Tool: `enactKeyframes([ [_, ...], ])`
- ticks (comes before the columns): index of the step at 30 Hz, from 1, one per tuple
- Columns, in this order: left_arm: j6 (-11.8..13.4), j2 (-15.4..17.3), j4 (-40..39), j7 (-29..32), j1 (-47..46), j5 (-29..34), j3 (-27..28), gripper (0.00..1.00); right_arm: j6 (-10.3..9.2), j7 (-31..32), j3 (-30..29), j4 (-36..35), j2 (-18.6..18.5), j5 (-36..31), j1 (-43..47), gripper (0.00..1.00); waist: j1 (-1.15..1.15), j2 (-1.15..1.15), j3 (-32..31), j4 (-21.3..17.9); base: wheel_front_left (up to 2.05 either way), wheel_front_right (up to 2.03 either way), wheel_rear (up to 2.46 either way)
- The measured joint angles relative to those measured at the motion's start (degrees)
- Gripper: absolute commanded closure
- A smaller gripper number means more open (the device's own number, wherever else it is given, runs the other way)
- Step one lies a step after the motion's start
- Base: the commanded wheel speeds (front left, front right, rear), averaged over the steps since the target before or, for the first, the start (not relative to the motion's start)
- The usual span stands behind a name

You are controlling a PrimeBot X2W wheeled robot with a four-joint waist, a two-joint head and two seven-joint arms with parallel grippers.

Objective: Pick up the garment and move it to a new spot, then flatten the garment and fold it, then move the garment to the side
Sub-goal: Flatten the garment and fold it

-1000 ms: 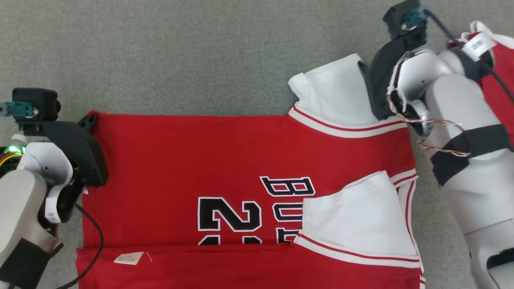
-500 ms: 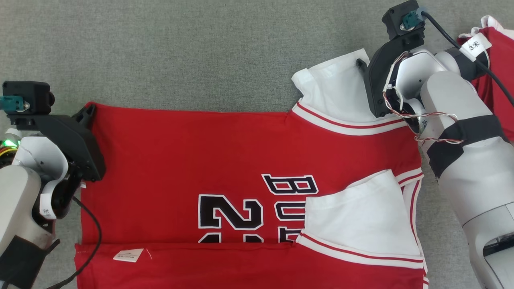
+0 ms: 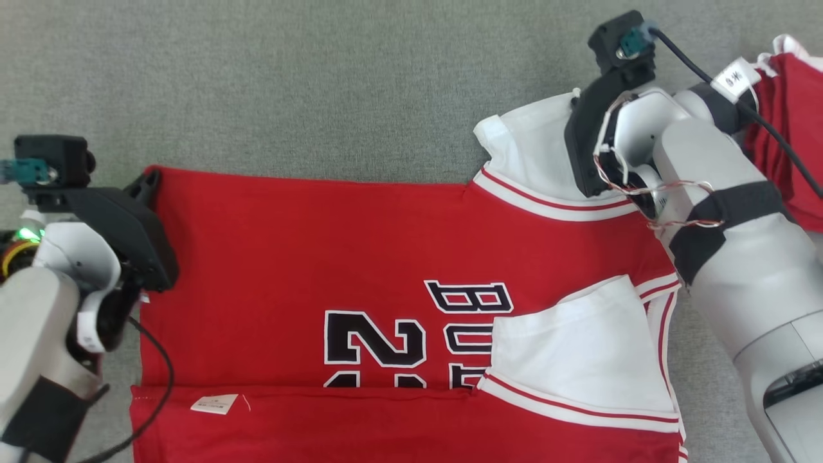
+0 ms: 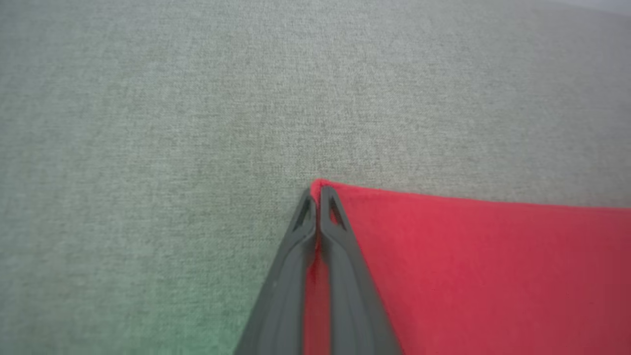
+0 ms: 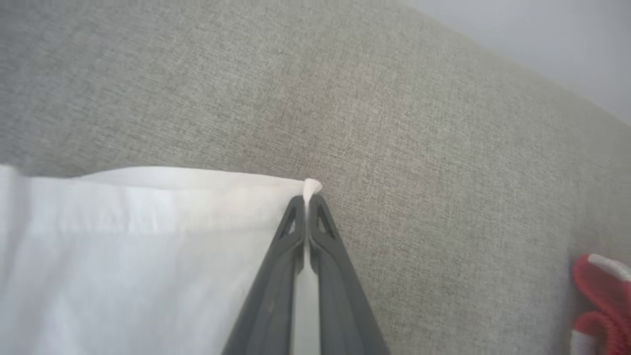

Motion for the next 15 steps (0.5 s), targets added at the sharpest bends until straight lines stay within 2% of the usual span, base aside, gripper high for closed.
enactKeyframes([
  [4, 0.5, -1.8, 0.7, -3.5, 1.3, 0.1, 0.0, 1.0, 0.0, -5.5, -0.8, 0.2, -1.0, 0.8, 1.2, 1.0, 0.0, 0.0, -1.5, -0.1, 0.0, 0.0, 0.0],
  [6, 0.7, -3.5, 1.1, -6.6, 2.2, 0.9, -0.5, 1.0, 0.0, -10.6, -1.8, -0.5, -1.8, 1.2, 1.5, 1.0, 0.0, 0.0, -3.0, 0.0, 0.0, 0.0, 0.0],
  [11, 1.3, -4.4, 2.2, -13.1, 3.9, 3.4, -1.1, 1.0, 0.01, -17.8, -3.5, -2.1, -3.4, 1.8, 5.5, 1.0, 0.0, 0.0, -5.7, 0.4, 0.0, 0.0, 0.0],
  [15, 1.2, -4.7, 2.6, -15.6, 6.2, 4.2, -1.8, 1.0, 0.0, -20.2, -3.7, -4.7, -5.0, 2.9, 9.1, 1.0, 0.0, 0.0, -7.9, 0.6, 0.0, 0.0, 0.0],
])
